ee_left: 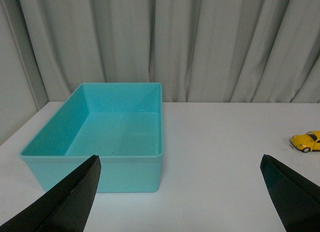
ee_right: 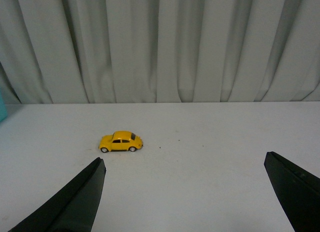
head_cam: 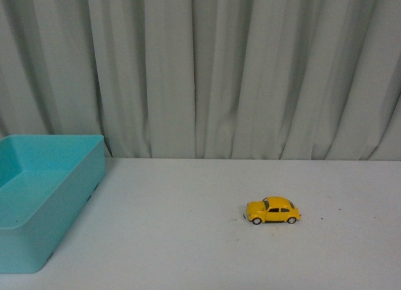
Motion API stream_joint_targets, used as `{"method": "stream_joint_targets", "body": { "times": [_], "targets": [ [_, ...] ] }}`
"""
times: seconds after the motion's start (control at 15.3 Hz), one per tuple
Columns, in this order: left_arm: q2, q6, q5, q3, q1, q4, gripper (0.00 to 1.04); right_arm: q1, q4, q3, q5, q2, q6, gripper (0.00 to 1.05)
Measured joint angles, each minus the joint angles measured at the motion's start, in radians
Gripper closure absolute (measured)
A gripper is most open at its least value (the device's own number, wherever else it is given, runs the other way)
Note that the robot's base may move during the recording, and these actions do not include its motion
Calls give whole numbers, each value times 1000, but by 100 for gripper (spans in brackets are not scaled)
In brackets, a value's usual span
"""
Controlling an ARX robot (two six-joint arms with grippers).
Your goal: Wind up and store yellow beetle toy
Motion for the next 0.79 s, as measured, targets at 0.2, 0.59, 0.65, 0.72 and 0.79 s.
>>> {"method": "stream_joint_targets", "body": {
  "times": [0.2, 0.59, 0.65, 0.72, 0.79],
  "targets": [
    [0, 0, 0, 0, 0, 0, 7, 0, 0, 0, 0, 0, 0, 7],
    [0, 0, 0, 0, 0, 0, 7, 0, -1, 0, 0, 0, 0, 7],
    [0, 0, 0, 0, 0, 0, 7, 0, 0, 0, 0, 0, 0, 7],
    [0, 0, 0, 0, 0, -1, 7, 0, 0, 0, 0, 0, 0, 7],
    [0, 0, 0, 0, 0, 3, 7, 0, 0, 0, 0, 0, 0, 7]
  ]
}}
